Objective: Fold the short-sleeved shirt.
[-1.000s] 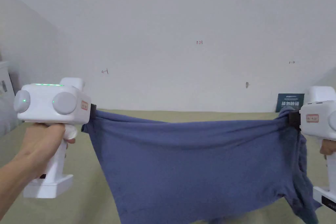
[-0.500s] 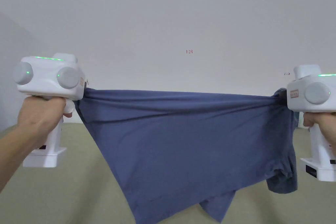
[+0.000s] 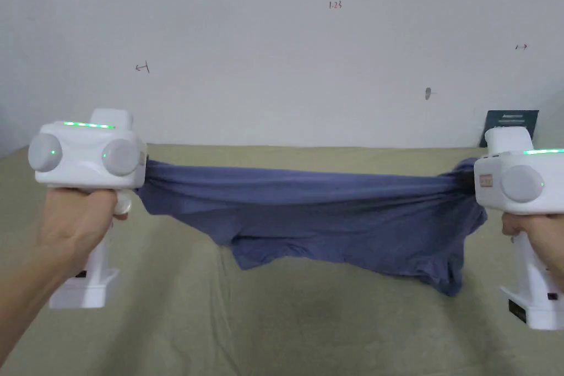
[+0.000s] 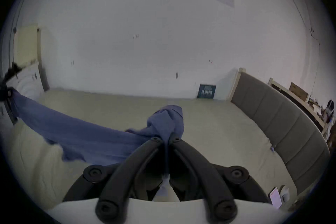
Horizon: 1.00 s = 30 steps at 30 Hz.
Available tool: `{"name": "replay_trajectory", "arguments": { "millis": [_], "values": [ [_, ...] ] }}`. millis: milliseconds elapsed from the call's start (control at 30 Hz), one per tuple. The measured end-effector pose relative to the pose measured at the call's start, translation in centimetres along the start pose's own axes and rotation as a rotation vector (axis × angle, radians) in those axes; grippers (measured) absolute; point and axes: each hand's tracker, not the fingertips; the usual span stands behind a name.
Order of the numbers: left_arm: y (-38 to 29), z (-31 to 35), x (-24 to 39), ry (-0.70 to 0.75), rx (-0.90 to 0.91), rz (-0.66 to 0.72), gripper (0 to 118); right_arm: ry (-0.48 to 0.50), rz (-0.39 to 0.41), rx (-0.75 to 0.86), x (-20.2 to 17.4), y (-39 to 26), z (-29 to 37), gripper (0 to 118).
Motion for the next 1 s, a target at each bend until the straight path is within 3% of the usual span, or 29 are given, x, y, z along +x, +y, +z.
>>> {"name": "replay_trajectory", "arguments": {
  "millis": [167,433,533,667,833,1000],
  "values": [
    [-8.9,0.7,0.0,-0.034,-0.115,-0.050,2,0.040,-0.040,-0.117,1.1,-8.1,2.1,4],
    [-18.1,8.9,-2.7,-0.105,-0.179,-0.028,2,0.054,-0.084,-0.105,3.5,-16.1,10.8,4],
    [-21.1,12.4,-3.7,-0.133,-0.193,-0.034,2,0.051,-0.044,-0.119,3.6,-19.2,14.6,4],
    [-24.8,15.7,-4.5,-0.161,-0.225,-0.058,2,0.064,-0.066,-0.150,4.0,-23.5,18.6,4],
    [-27.7,15.5,-4.8,-0.169,-0.275,-0.041,2,0.063,-0.120,-0.229,3.9,-26.7,18.2,4],
    [-28.8,13.8,-5.1,-0.173,-0.316,0.001,2,0.042,-0.108,-0.251,3.7,-27.7,16.7,4]
  ]
}}
